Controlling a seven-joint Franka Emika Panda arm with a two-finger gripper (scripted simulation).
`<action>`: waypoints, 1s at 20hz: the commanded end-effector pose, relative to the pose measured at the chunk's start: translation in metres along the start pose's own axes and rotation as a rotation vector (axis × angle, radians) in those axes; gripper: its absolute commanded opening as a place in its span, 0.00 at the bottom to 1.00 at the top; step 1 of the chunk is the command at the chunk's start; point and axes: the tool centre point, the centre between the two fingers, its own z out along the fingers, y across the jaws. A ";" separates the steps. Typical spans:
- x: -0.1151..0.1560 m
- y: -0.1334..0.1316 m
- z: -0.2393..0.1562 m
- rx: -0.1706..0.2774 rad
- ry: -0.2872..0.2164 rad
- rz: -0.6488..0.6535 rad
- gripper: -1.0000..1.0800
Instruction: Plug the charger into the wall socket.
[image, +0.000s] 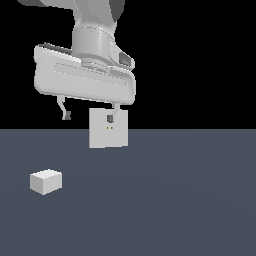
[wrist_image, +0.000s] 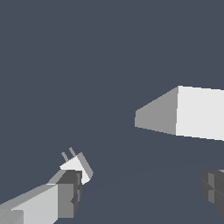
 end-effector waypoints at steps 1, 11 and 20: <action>-0.003 -0.013 0.009 0.005 0.010 -0.083 0.96; -0.023 -0.056 0.041 0.025 0.043 -0.383 0.96; -0.038 -0.075 0.058 0.035 0.058 -0.533 0.96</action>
